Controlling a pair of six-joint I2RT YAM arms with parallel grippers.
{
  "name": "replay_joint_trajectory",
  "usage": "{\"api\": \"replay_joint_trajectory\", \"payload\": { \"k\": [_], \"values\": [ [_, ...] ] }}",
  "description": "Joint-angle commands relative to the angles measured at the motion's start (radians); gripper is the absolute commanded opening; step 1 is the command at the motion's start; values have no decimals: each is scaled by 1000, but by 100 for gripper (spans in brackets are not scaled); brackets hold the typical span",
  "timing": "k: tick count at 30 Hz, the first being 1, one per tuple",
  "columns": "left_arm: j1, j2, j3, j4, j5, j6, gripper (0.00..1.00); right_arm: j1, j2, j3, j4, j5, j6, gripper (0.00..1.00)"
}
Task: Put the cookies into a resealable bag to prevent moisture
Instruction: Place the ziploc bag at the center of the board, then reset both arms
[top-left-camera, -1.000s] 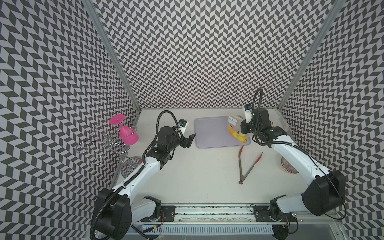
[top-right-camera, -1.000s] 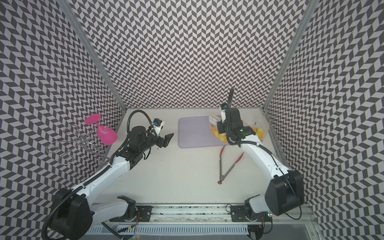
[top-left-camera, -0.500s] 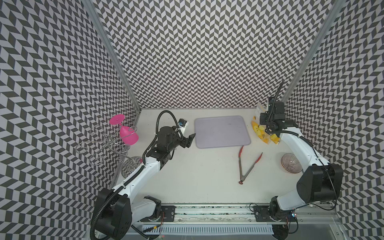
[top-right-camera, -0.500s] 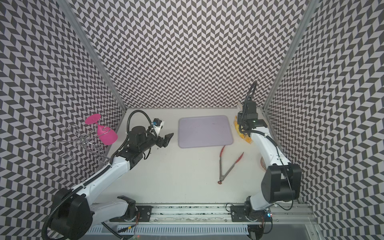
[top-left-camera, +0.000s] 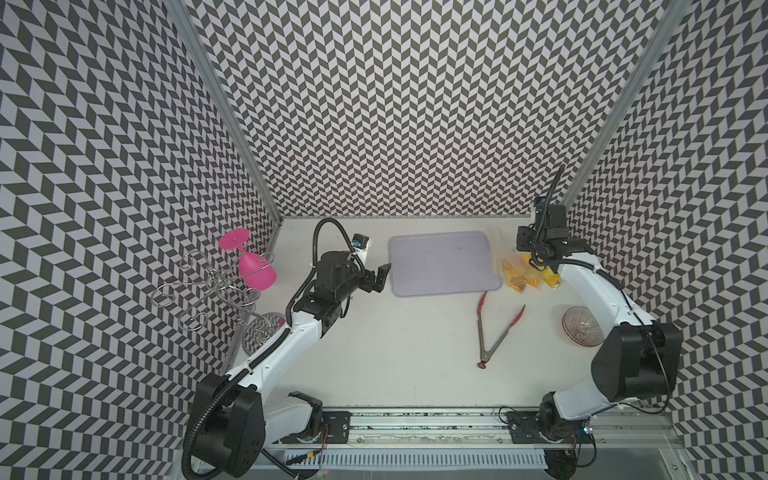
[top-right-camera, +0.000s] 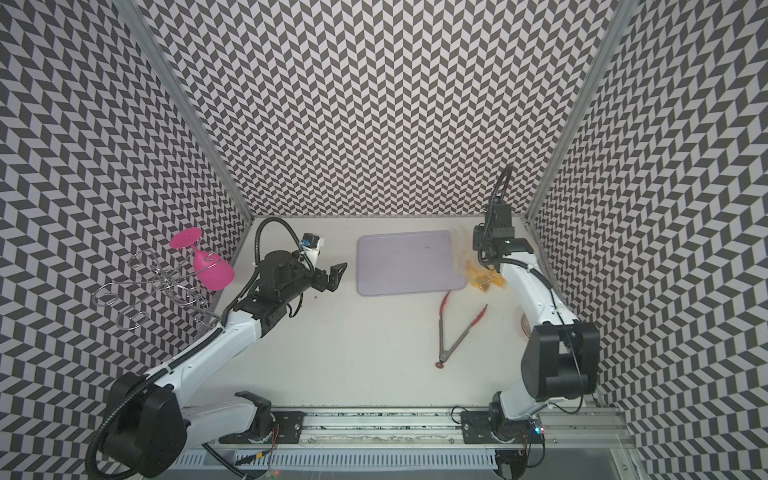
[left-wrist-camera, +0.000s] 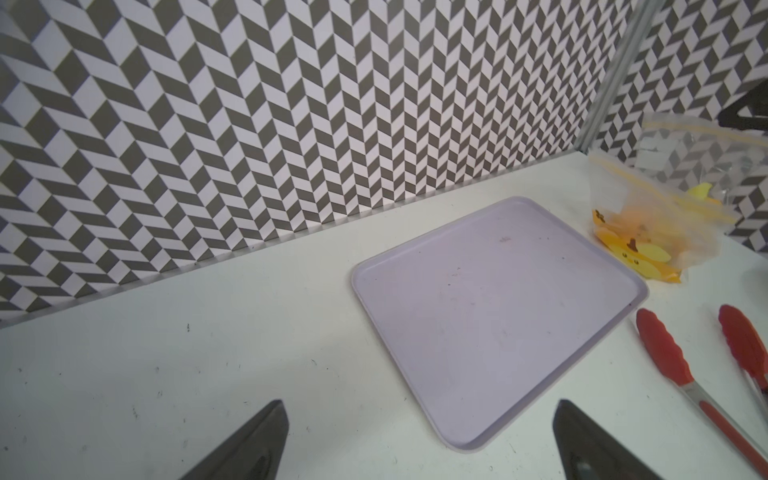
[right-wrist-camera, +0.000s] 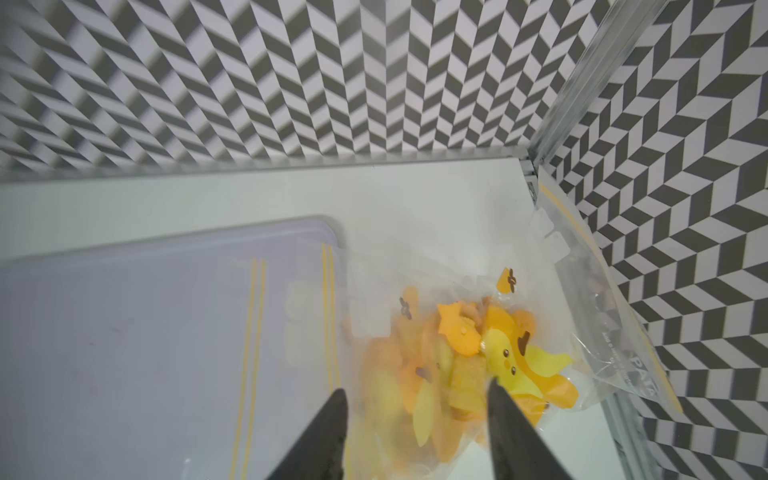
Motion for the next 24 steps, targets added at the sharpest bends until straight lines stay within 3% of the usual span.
{"api": "replay_joint_trajectory", "payload": {
  "k": [1, 5, 8, 11, 15, 20, 24],
  "values": [
    [54, -26, 51, 4, -110, -142, 100, -5, -221, -115, 192, -116, 50, 65],
    [78, -112, -45, 34, -376, -252, 96, -5, -496, -473, 473, -127, 125, 82],
    [101, -187, -226, 206, -472, -182, 100, -6, -658, -734, 653, -117, 122, 91],
    [138, -225, -357, 355, -469, -53, 100, -5, -738, -935, 800, -29, 121, 93],
    [192, -163, -383, 390, -501, -45, 100, -5, -667, -1055, 972, 41, 78, 98],
    [238, -8, -443, 546, -487, -68, 100, -6, -434, -1014, 1072, 67, 7, 99],
    [326, 110, -520, 781, -339, -110, 100, -10, -287, -1021, 1277, 56, -47, 99]
  ]
}}
